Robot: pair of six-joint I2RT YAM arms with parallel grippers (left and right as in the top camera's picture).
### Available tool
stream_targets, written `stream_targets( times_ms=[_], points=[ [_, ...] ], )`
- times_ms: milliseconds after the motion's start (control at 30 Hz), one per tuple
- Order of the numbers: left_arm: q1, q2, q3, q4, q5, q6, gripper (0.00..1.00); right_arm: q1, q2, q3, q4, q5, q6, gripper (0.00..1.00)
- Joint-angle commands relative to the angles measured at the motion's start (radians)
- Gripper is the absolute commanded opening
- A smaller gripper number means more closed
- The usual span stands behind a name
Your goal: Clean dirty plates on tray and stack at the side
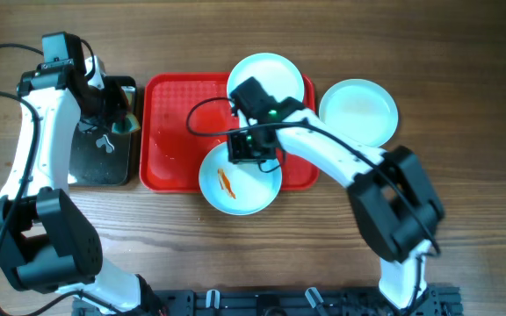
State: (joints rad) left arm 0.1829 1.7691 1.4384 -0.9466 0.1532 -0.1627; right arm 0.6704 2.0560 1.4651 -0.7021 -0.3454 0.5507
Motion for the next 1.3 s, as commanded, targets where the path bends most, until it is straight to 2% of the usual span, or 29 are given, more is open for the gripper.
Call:
stream_targets(
  times_ms=[0,100,367,633,733,800,900,967,1100,1200,1267],
  points=[
    [-0.005,-0.006,0.006,0.002,0.014,-0.010,0.04,0.025,0.111,0.142,-0.030,0.032,-0.002,0.26],
    [-0.005,-0.006,0.006,0.002,0.014,-0.010,0.04,0.029,0.166,0.195,-0.032,0.032,0.000,0.25],
    [-0.005,-0.006,0.006,0.004,0.014,-0.010,0.04,0.050,0.197,0.198,0.087,0.058,0.022,0.21],
    [-0.005,-0.006,0.006,0.003,0.014,-0.010,0.04,0.058,0.253,0.198,0.272,0.058,0.086,0.20],
    [-0.005,-0.006,0.006,0.004,0.014,-0.010,0.04,0.057,0.253,0.203,0.407,0.008,0.078,0.20],
    [-0.005,-0.006,0.006,0.004,0.014,-0.010,0.04,0.055,0.252,0.227,0.416,-0.003,0.077,0.20],
    [-0.005,-0.006,0.006,0.006,0.014,-0.010,0.04,0.040,0.226,0.287,0.318,-0.047,0.018,0.22],
    [-0.005,-0.006,0.006,0.010,0.014,-0.010,0.04,0.011,0.176,0.328,0.218,-0.047,0.001,0.29],
    [-0.005,-0.006,0.006,0.010,0.014,-0.010,0.04,-0.077,0.066,0.354,-0.059,-0.041,-0.004,0.38],
    [-0.005,-0.006,0.006,0.010,0.014,-0.010,0.04,-0.134,0.049,0.352,-0.272,-0.028,-0.028,0.40],
    [-0.005,-0.006,0.006,0.010,0.014,-0.010,0.04,-0.143,0.051,0.309,-0.322,-0.019,-0.028,0.39]
  ],
)
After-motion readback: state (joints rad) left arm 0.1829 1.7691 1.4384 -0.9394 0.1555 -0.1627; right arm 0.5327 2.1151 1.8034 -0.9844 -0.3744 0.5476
